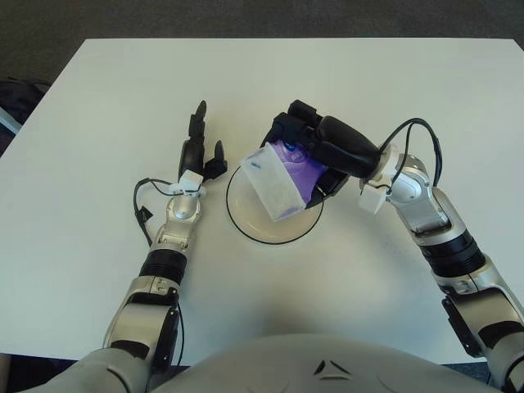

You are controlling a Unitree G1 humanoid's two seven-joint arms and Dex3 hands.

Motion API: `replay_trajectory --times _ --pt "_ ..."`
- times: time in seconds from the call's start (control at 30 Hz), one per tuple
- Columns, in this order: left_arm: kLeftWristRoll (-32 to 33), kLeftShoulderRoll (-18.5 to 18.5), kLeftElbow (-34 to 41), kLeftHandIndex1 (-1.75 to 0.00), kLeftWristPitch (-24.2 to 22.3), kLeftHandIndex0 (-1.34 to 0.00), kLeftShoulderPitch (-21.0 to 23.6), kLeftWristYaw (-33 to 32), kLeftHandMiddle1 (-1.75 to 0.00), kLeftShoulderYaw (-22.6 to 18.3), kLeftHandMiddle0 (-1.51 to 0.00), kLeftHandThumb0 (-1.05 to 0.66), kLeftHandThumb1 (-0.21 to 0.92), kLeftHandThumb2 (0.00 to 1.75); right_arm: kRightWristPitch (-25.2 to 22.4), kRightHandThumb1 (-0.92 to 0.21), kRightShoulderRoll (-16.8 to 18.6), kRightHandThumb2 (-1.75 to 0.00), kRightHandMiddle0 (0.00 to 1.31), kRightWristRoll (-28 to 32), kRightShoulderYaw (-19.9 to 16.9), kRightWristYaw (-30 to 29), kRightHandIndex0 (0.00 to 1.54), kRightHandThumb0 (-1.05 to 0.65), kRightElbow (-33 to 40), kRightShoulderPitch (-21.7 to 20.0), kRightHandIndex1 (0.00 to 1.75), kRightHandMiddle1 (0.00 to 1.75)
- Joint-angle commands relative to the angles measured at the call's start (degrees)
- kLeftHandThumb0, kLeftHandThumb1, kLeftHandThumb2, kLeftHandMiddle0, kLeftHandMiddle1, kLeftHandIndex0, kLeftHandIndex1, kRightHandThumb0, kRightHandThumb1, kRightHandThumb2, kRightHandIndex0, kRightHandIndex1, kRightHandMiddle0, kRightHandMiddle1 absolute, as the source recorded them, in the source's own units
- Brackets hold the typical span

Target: Put the tissue paper into the plate.

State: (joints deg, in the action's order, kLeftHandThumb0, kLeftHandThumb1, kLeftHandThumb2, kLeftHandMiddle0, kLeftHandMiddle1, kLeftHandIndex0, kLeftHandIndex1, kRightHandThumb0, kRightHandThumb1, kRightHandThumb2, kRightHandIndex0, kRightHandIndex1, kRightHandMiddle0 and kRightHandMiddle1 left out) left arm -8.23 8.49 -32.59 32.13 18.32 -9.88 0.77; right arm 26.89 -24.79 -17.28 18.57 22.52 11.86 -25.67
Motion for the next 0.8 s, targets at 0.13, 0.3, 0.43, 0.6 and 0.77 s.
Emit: replay_trajectory --times 0.13,0.3,0.43,0.6,0.77 --pt "-1.6 -1.75 -10.61 -0.2 1.31 0.0 -9.39 0.14 -0.02 1.86 -0.11 -0.89 0.92 0.97 0.48 -0.32 -0.1 -1.3 0.6 1.68 -0.55 2.17 1.2 -0.47 3.05 1.03 1.75 1.75" --pt "-1.61 -1.93 -9.19 -0.22 0.26 0.0 -9.76 0.05 -0.02 2.02 -0.11 -0.89 0.92 0.97 0.88 -0.32 -0.29 -1.3 0.6 1.17 -0.57 2.84 1.19 -0.47 3.28 0.69 1.75 1.75" --pt "-1.54 -2.03 -8.08 -0.2 -0.11 0.0 -10.21 0.12 -0.01 2.13 -0.1 -0.89 0.92 0.97 0.92 -0.32 -0.34 -1.31 0.6 1.42 -0.56 3.44 1.18 -0.47 3.24 0.47 1.75 1.75" --pt "-1.22 -2.06 -7.14 -0.18 -0.58 0.0 -10.63 0.55 0.0 2.2 -0.09 -0.89 0.92 0.98 0.43 -0.32 -0.09 -1.31 0.6 1.4 -0.68 3.79 1.17 -0.47 3.45 0.42 1.75 1.75" --pt "-0.74 -2.07 -5.75 -0.16 -1.47 0.0 -11.12 1.33 0.0 2.24 -0.09 -0.89 0.92 0.99 0.46 -0.32 -0.15 -1.31 0.61 0.25 -0.64 3.94 1.17 -0.47 3.42 0.04 1.75 1.75"
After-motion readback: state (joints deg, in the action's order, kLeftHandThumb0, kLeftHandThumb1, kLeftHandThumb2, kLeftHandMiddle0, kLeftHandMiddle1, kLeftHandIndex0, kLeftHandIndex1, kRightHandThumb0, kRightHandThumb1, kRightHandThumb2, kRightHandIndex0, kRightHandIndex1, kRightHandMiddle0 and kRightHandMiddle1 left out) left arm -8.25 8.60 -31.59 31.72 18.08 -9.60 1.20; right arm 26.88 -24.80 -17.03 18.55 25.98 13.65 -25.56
